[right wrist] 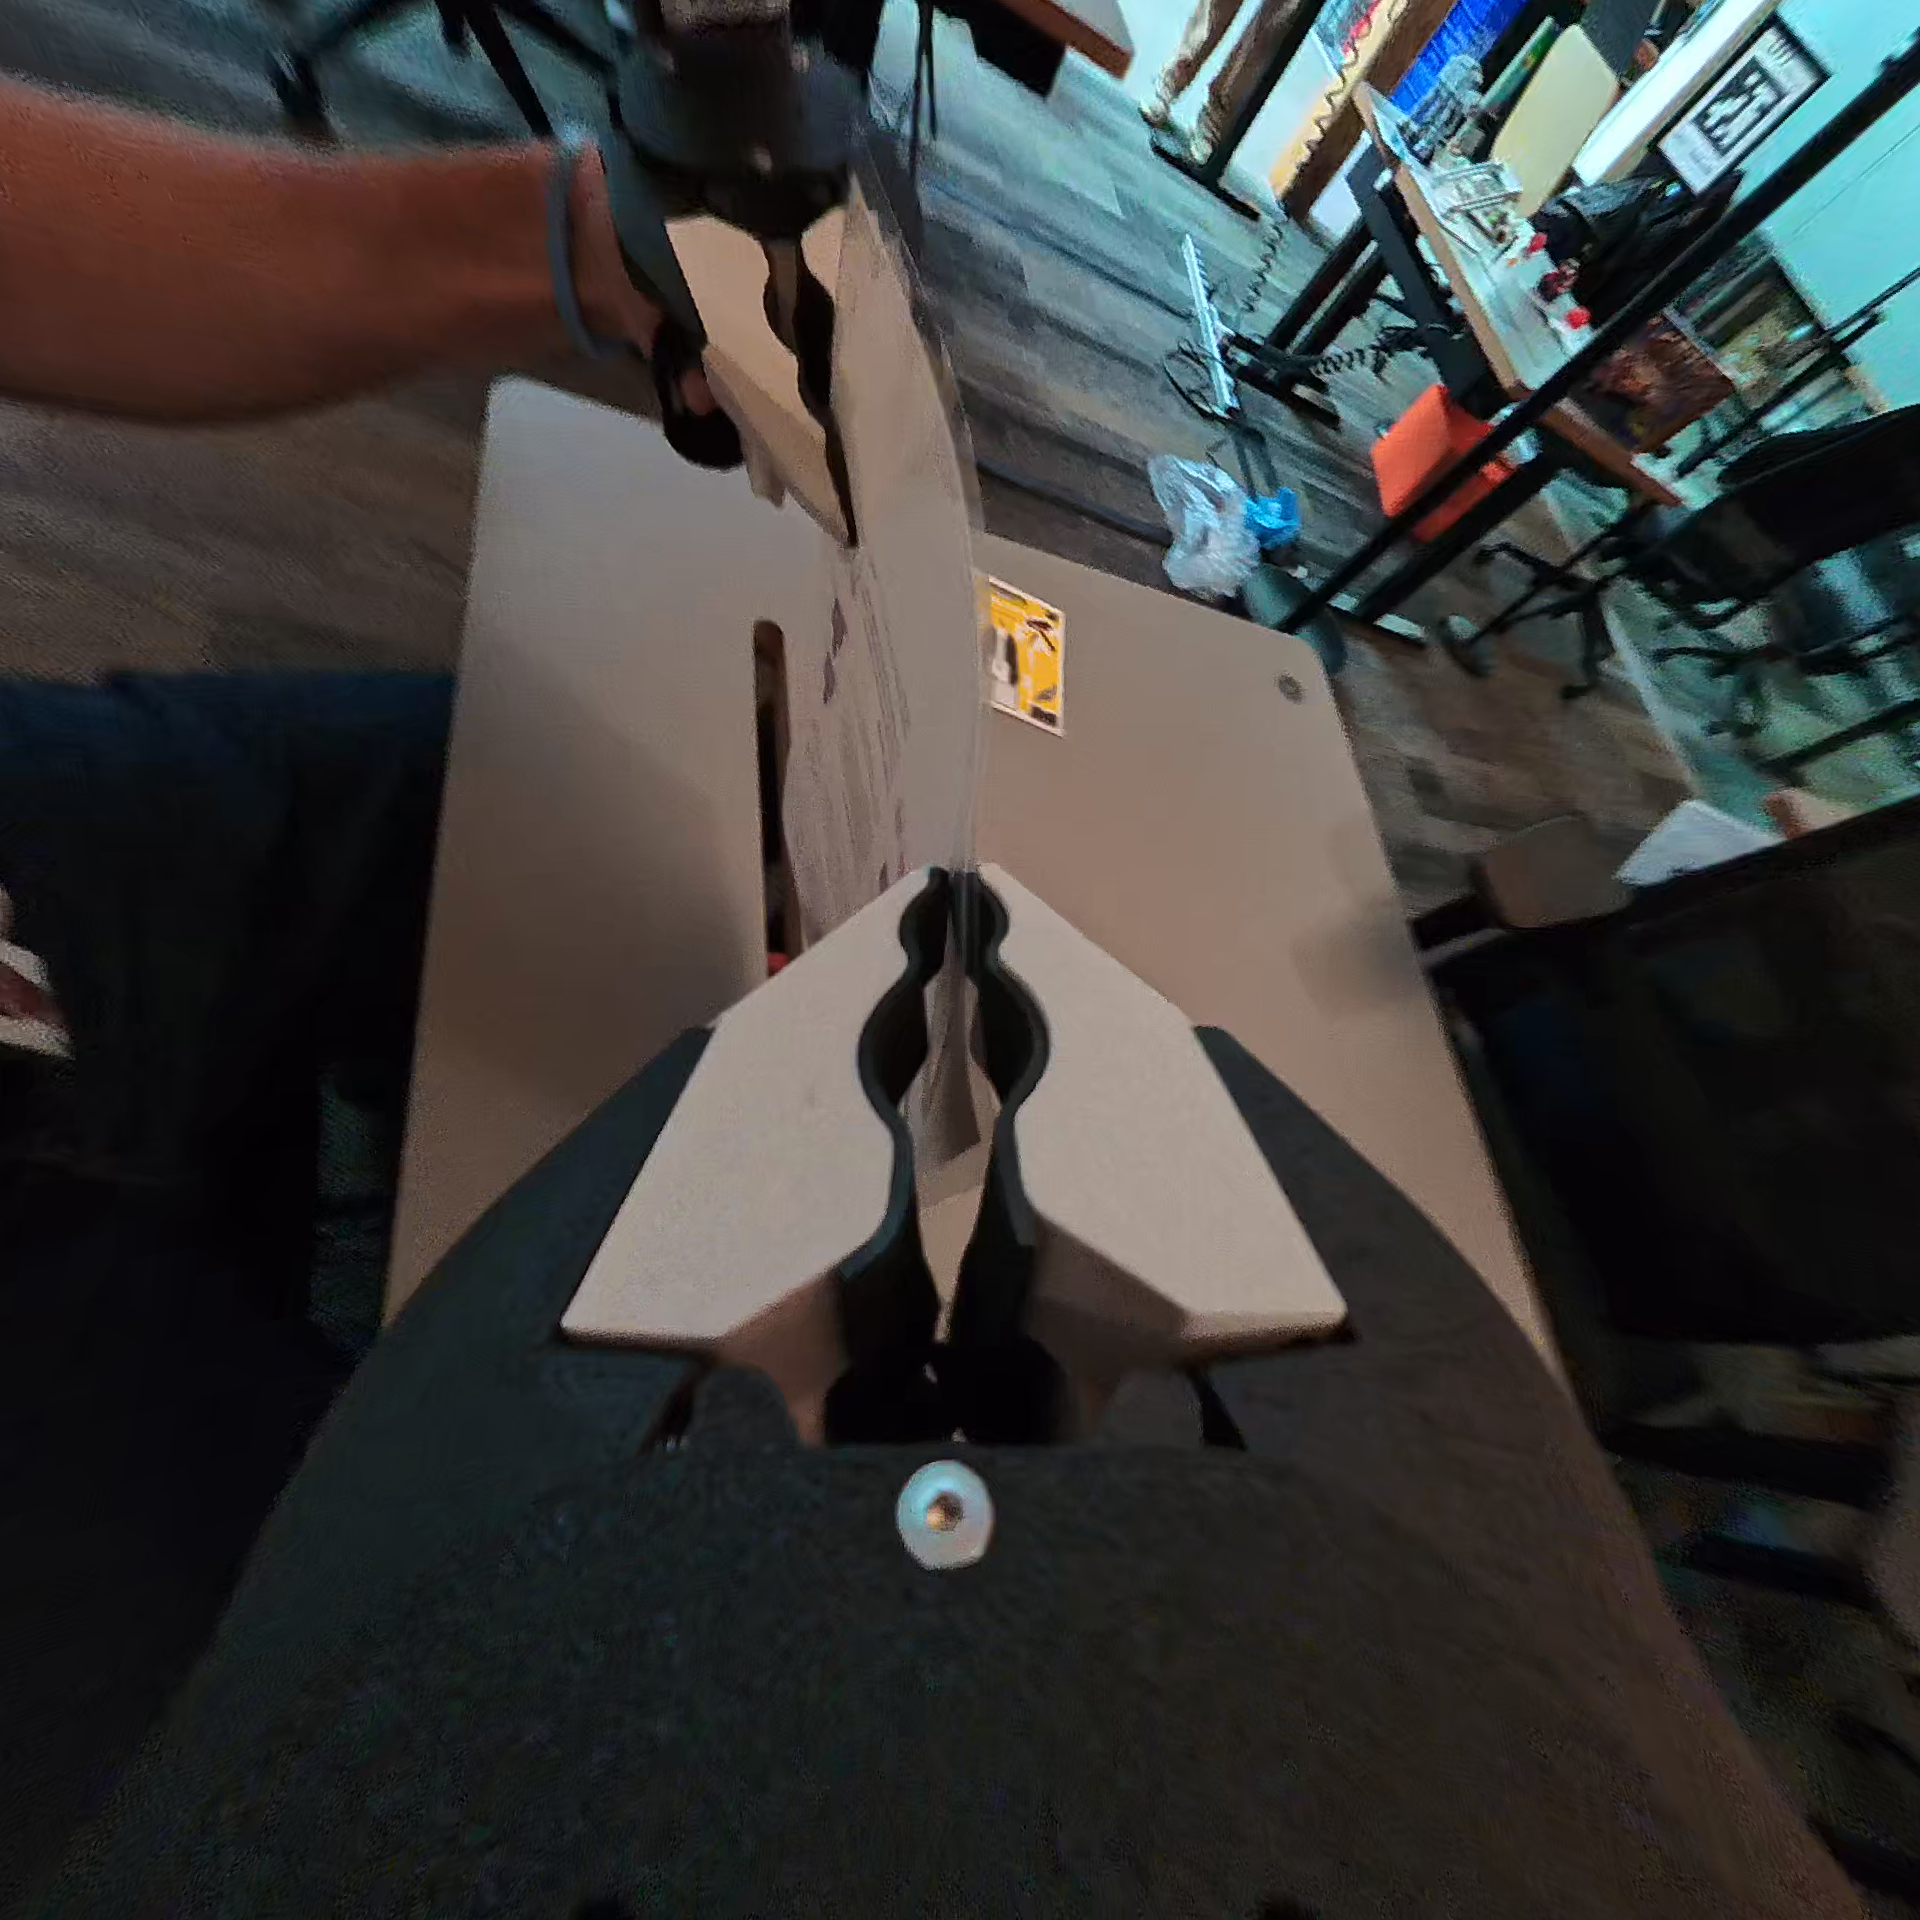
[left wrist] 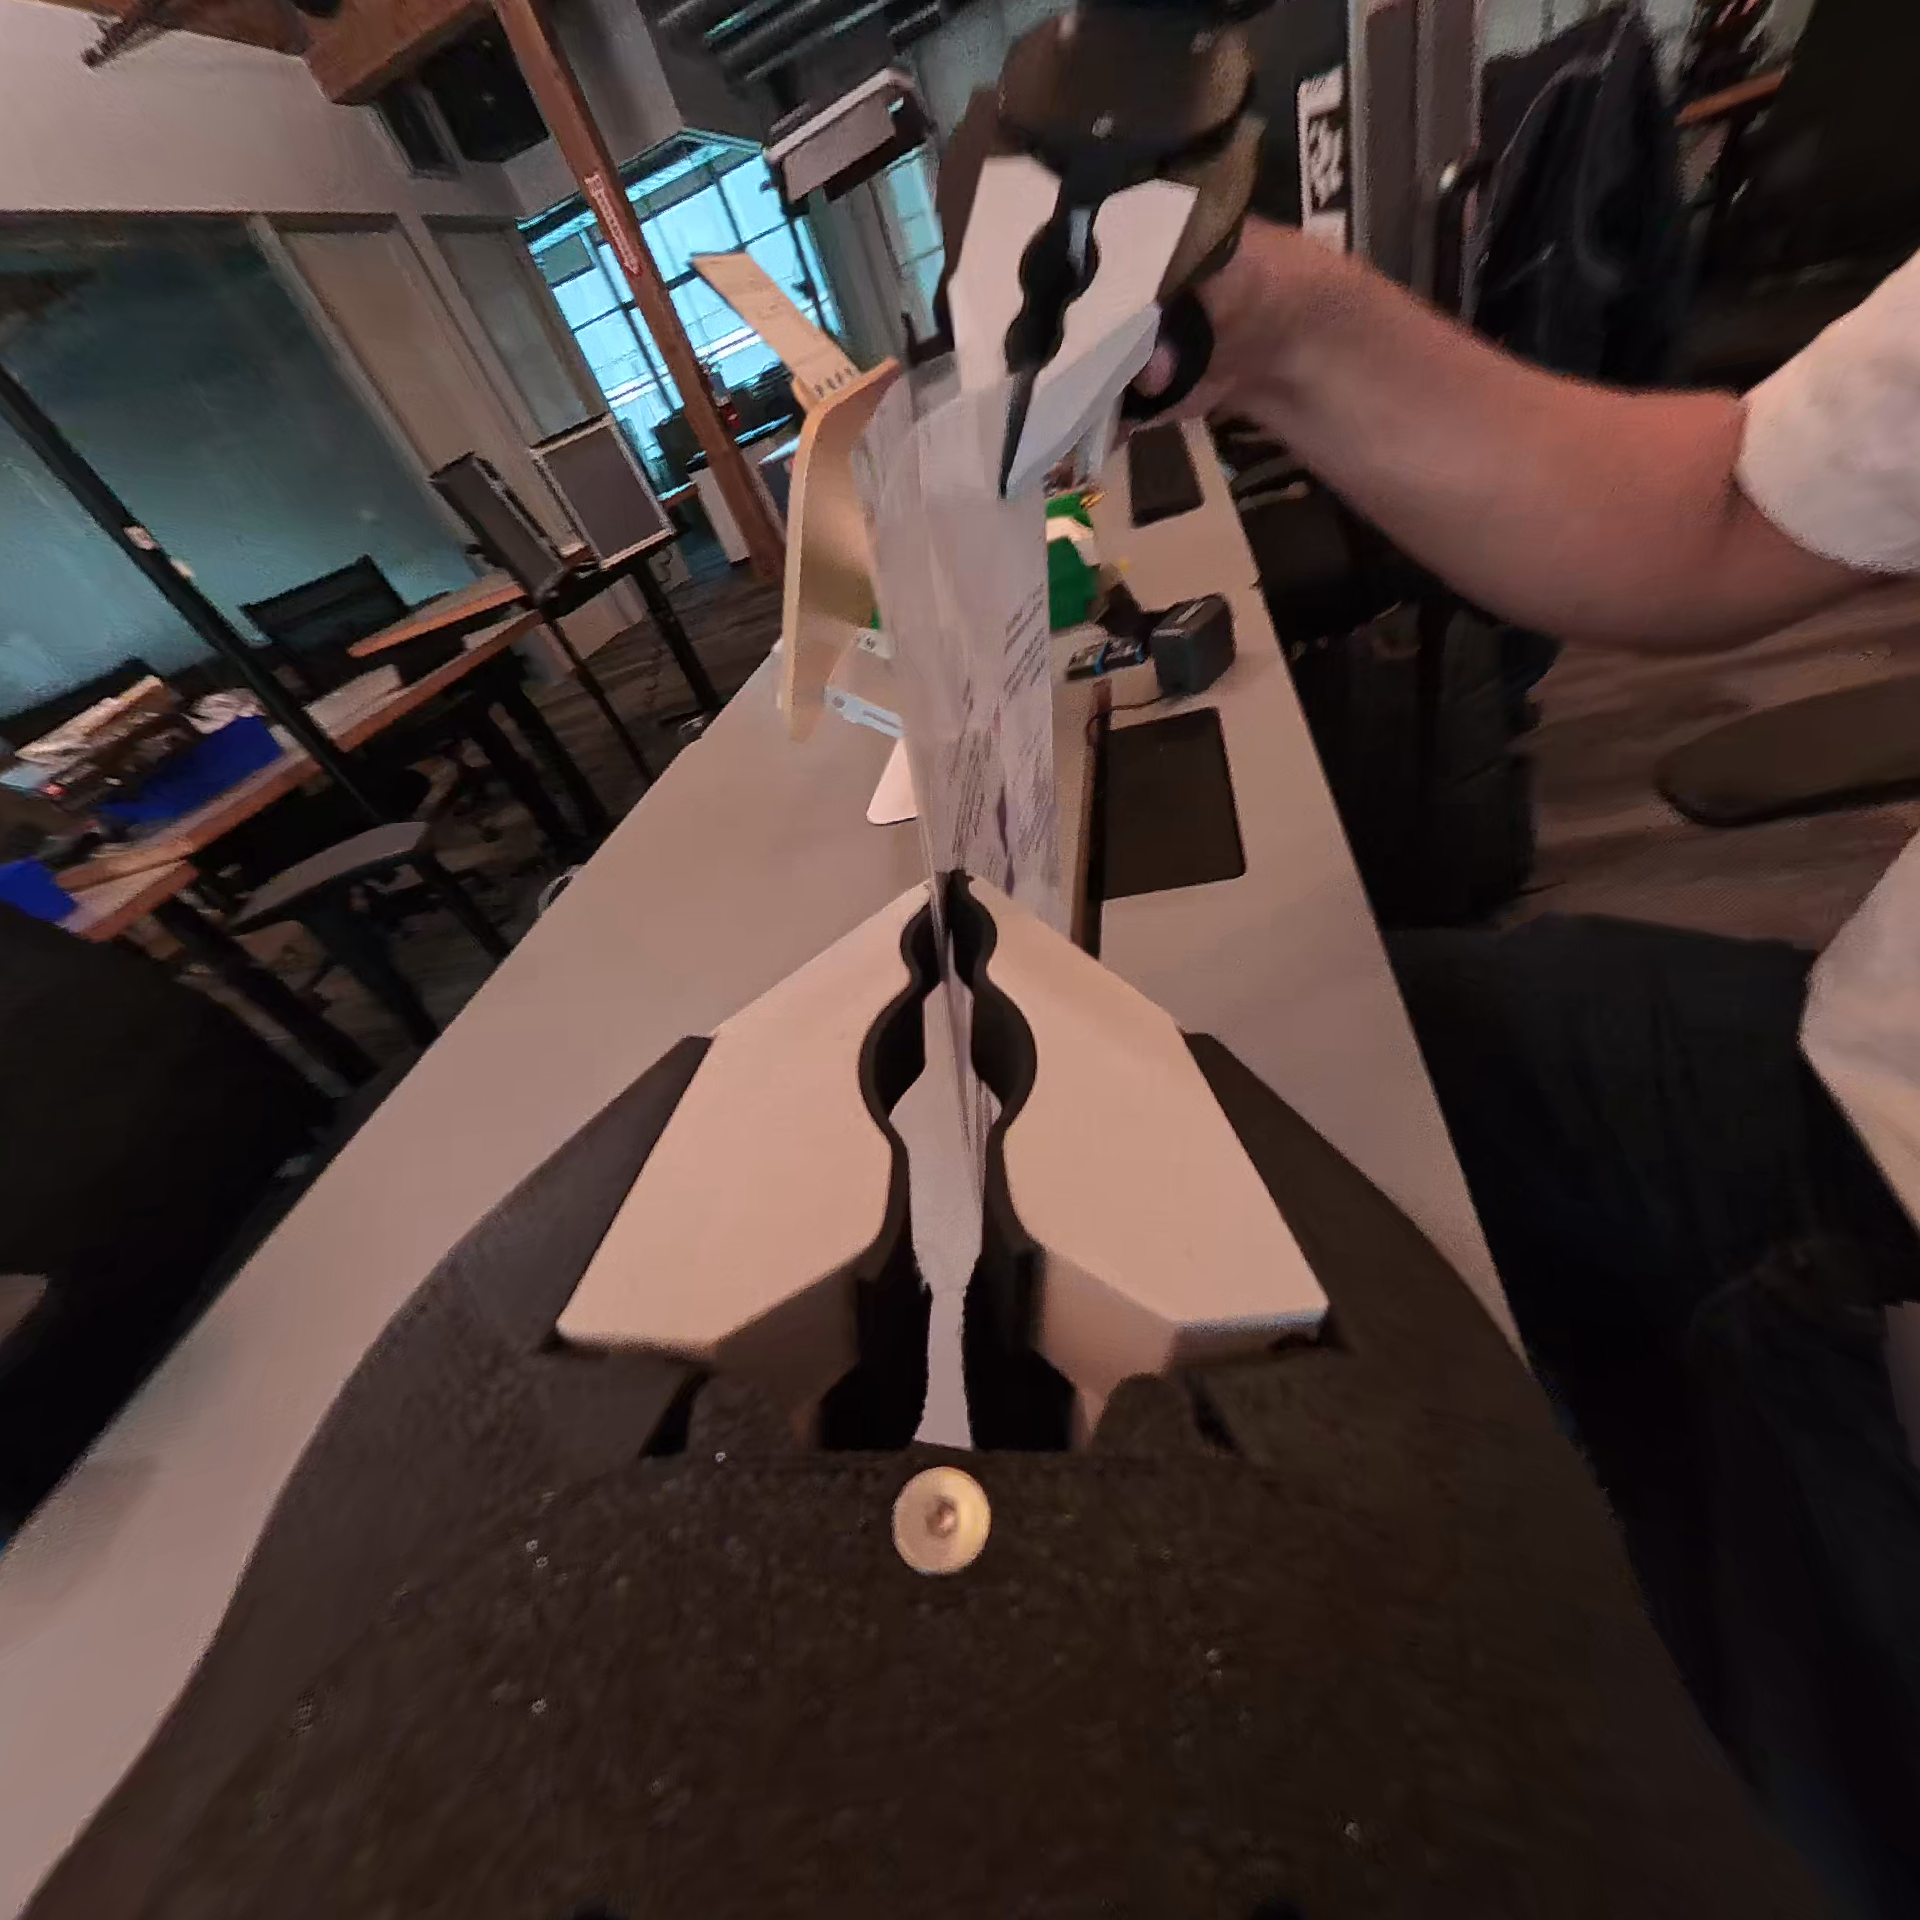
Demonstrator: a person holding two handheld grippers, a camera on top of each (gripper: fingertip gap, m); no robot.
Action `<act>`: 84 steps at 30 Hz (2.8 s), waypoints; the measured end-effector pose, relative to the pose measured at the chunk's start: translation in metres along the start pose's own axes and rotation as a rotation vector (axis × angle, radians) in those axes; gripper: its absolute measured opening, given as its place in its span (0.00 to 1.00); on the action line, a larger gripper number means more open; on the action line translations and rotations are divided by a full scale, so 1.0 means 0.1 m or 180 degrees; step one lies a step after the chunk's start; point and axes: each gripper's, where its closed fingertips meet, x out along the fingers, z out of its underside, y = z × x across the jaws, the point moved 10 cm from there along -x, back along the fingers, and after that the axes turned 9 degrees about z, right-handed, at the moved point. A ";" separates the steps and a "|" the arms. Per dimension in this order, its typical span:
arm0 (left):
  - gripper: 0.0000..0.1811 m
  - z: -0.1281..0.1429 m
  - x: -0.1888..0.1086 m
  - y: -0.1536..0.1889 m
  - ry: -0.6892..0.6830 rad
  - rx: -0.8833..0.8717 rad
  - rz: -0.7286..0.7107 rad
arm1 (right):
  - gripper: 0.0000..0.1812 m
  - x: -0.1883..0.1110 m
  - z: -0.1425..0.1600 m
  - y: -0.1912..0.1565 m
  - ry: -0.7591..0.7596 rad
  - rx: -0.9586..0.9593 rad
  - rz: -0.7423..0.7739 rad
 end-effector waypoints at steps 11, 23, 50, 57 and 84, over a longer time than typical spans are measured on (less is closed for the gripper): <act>0.00 0.10 0.11 0.79 -0.0639 0.0270 -0.0551 | 0.00 -0.14 0.06 -1.08 -0.0436 -0.0954 0.0711; 0.00 0.32 0.19 1.02 -0.0967 0.0002 -0.0589 | 0.00 0.00 0.36 -1.32 -0.0582 -0.0545 0.0598; 0.01 0.87 0.42 0.99 -0.1643 -0.0432 -0.0734 | 0.00 0.79 1.26 -1.28 -0.0922 -0.0235 0.0164; 0.02 0.94 0.41 0.99 -0.1672 -0.0568 -0.0745 | 0.02 0.85 1.32 -1.34 -0.0975 -0.0151 0.0227; 0.16 0.98 0.12 1.28 -0.0492 -0.1873 -0.0915 | 0.20 0.23 1.71 -1.83 0.0122 0.2220 0.1047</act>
